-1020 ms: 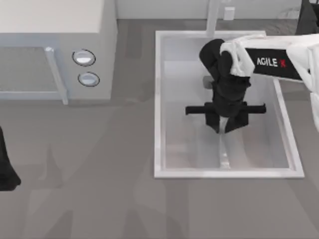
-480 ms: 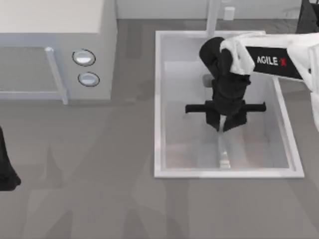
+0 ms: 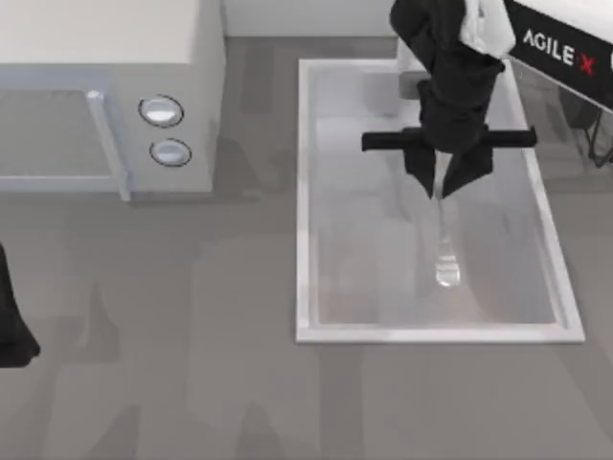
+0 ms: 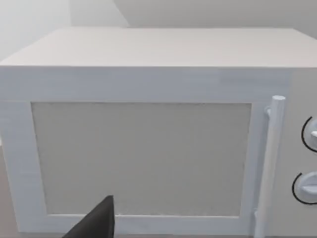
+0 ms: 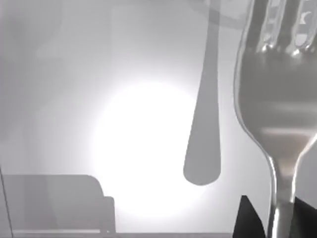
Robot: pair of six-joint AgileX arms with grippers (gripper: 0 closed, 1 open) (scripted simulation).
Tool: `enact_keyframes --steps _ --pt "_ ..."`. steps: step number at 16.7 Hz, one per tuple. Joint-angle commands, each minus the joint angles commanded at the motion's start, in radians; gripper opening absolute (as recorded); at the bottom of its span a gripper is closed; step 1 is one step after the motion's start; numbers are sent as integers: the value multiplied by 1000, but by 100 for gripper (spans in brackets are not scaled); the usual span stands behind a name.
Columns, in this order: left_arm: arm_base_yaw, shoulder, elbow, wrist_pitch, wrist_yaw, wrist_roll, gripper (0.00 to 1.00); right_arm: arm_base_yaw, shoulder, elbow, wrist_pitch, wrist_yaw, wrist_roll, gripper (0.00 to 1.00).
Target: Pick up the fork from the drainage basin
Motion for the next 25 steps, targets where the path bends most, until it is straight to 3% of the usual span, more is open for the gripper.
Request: enact_keyframes --steps 6,11,21,25 --pt "0 0 0 0 0 0 100 -1 -38 67 -83 0 -2 0" --pt "0 0 0 0 0 0 100 -37 -104 -2 -79 -3 -38 0" --pt "0 0 0 0 0 0 100 -343 -764 -691 -85 -18 -348 0" --pt "0 0 0 0 0 0 100 -441 -948 -876 -89 -23 -447 0"
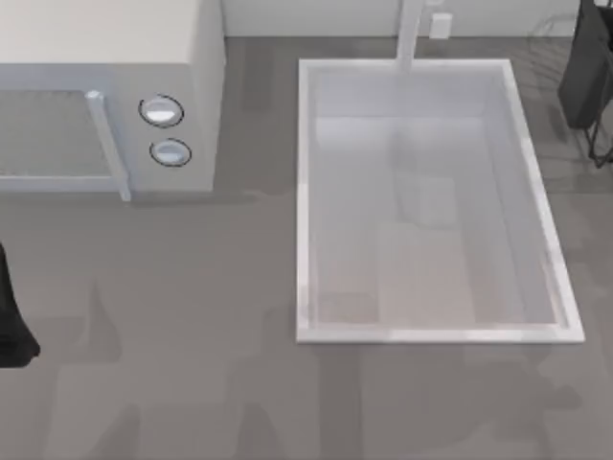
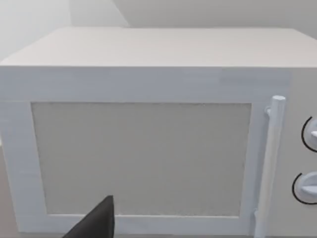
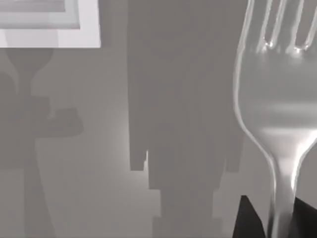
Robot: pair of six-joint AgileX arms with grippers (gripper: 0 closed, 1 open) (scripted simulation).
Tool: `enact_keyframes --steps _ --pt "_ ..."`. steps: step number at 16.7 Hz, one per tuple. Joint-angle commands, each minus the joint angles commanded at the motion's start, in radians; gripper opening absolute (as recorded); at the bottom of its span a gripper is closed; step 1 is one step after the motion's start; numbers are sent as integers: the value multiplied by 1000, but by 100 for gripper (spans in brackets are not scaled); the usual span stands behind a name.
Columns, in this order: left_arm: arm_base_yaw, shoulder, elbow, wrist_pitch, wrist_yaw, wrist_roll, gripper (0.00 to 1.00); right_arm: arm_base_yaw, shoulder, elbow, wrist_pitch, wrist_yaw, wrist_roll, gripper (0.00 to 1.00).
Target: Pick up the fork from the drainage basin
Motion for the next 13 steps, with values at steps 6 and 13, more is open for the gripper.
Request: enact_keyframes --steps 6,13 --pt "0 0 0 0 0 0 100 -13 -24 -26 0 0 -16 0" --pt "0 0 0 0 0 0 100 -13 13 -202 220 0 -14 0"
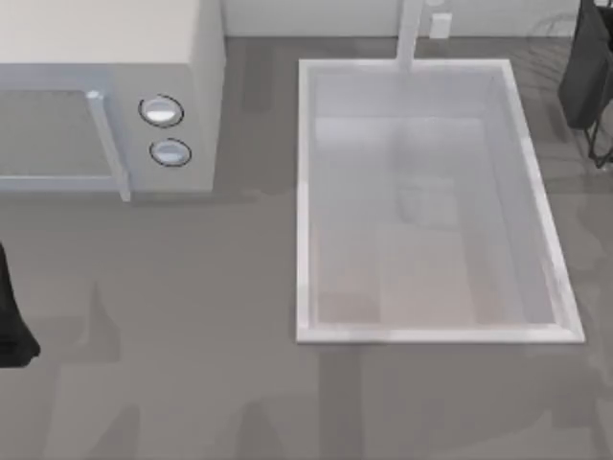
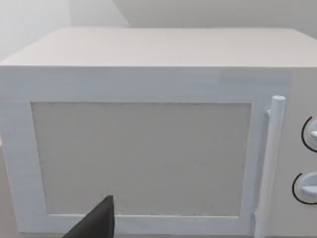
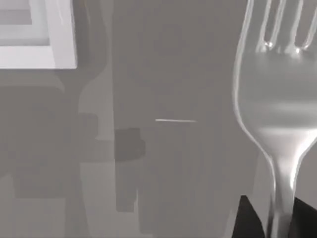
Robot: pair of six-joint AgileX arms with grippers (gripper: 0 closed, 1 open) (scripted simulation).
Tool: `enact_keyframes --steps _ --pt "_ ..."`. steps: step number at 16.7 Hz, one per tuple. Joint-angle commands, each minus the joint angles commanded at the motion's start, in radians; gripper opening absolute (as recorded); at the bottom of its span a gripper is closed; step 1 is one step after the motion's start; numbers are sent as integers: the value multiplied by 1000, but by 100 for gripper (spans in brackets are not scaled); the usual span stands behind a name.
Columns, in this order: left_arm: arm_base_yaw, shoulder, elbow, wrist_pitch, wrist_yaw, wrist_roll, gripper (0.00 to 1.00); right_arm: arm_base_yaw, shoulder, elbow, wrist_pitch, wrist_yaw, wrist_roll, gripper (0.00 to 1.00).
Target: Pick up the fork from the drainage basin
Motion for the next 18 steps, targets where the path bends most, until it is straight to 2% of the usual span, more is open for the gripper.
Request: enact_keyframes --steps 5,10,18 --pt "0 0 0 0 0 0 100 0 41 -173 213 0 2 0" --pt "0 0 0 0 0 0 100 0 45 -189 229 0 2 0" --pt "0 0 0 0 0 0 100 0 45 -189 229 0 2 60"
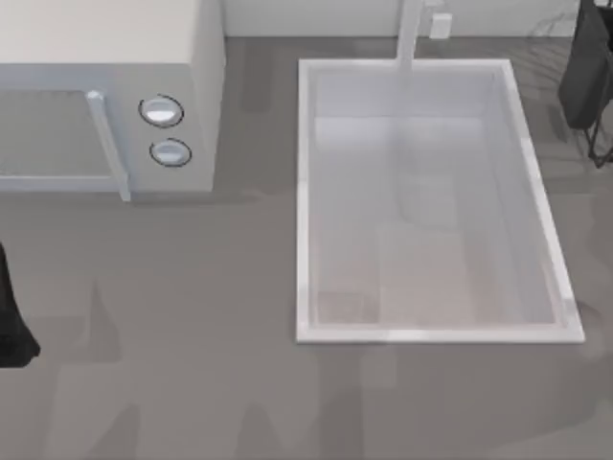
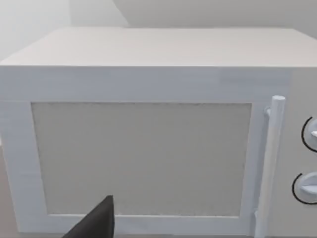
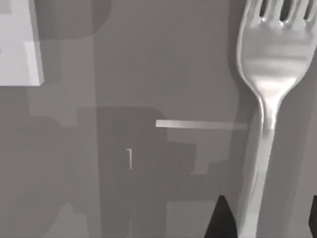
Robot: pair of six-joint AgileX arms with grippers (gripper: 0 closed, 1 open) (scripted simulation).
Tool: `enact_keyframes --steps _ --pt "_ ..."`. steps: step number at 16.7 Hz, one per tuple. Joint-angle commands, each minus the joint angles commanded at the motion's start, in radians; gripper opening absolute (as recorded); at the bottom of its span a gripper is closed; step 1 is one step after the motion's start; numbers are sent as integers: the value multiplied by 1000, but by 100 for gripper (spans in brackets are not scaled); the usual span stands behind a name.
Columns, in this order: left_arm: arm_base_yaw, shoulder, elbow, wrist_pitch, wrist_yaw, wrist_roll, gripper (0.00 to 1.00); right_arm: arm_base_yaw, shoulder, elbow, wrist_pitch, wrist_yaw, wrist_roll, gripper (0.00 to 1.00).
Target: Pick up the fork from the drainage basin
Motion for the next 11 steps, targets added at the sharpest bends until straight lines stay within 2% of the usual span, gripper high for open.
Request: enact_keyframes --steps 5,11 --pt "0 0 0 0 0 0 100 0 0 0 0 0 0 98" --pt "0 0 0 0 0 0 100 0 0 0 0 0 0 100"
